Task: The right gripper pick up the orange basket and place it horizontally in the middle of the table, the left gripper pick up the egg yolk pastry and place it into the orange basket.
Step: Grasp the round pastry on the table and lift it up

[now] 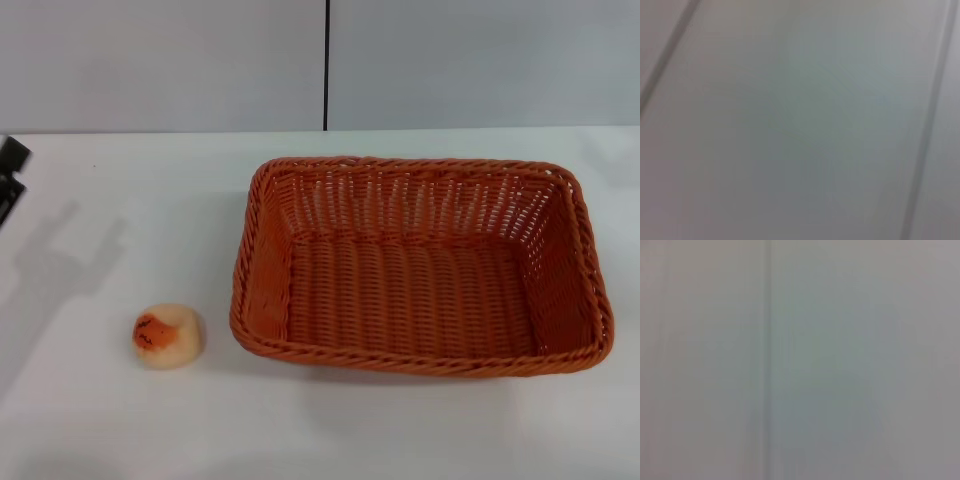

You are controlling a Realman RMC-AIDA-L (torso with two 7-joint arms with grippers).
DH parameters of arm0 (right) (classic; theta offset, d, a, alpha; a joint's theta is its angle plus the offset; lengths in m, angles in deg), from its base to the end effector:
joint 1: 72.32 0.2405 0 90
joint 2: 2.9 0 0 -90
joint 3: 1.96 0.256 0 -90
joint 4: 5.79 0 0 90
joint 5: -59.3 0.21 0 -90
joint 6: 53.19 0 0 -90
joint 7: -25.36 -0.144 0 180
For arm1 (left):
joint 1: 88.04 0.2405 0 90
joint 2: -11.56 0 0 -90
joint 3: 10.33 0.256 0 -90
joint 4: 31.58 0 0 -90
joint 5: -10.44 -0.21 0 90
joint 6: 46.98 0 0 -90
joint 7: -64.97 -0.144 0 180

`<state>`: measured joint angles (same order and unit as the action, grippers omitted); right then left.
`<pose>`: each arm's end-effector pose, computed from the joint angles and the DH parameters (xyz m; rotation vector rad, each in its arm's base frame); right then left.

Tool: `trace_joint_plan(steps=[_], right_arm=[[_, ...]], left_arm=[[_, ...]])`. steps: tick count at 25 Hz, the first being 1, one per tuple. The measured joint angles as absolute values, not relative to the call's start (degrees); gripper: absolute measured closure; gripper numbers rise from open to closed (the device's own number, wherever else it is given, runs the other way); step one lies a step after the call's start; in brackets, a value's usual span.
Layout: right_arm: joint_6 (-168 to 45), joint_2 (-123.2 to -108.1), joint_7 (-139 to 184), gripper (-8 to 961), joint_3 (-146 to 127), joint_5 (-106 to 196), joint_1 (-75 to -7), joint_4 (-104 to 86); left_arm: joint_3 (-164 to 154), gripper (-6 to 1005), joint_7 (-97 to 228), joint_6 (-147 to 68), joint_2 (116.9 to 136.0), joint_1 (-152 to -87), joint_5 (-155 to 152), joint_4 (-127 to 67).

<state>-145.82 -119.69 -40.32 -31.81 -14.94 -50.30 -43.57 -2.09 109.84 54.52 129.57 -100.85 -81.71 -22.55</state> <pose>0.2786 0.3257 0.1223 -1.9230 0.3047 1.2334 -0.3448 0.2249 0.0383 -1.7246 -0.5818 -1.2114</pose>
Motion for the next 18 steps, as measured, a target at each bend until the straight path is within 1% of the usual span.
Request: trace_joint_plan(steps=[3, 6, 7, 8, 9, 12, 14, 18], right_arm=[[-146.3, -119.76, -36.3, 400, -29.8, -9.4, -52.2, -37.3], [-146.0, -119.74, -31.5, 400, -25.8, -7.5, -53.0, -31.4], [-146.0, -119.61, -30.1, 400, -24.8, -7.5, -53.2, -30.1], [-145.9, -119.47, -29.0, 400, -23.9, -7.5, -53.3, -28.8], [-145.7, -119.29, -28.0, 400, -23.3, -7.5, -53.5, -27.8], [-144.5, -119.24, -26.7, 400, -22.2, -7.2, -53.9, -26.9], [-143.7, -119.48, -26.6, 399, -21.3, -7.1, -53.8, -26.8], [-143.0, -119.66, -26.7, 399, -20.6, -7.0, -53.1, -26.6]], left_arm=[[4.1, 325, 112.6, 55.1, 129.53, -99.6, -81.7, -17.9], [4.1, 325, 112.6, 55.1, 129.53, -99.6, -81.7, -17.9], [5.8, 325, 112.9, 55.1, 129.49, -99.0, -81.7, -16.8], [10.0, 326, 112.8, 55.2, 129.09, -96.2, -81.7, -15.3], [10.0, 326, 112.8, 55.2, 129.09, -96.2, -81.7, -15.3], [11.0, 327, 112.9, 55.2, 129.00, -95.4, -81.7, -14.9], [14.6, 327, 113.0, 54.9, 128.75, -93.2, -82.8, -14.0], [15.3, 328, 113.1, 54.2, 128.81, -93.2, -87.9, -13.8]])
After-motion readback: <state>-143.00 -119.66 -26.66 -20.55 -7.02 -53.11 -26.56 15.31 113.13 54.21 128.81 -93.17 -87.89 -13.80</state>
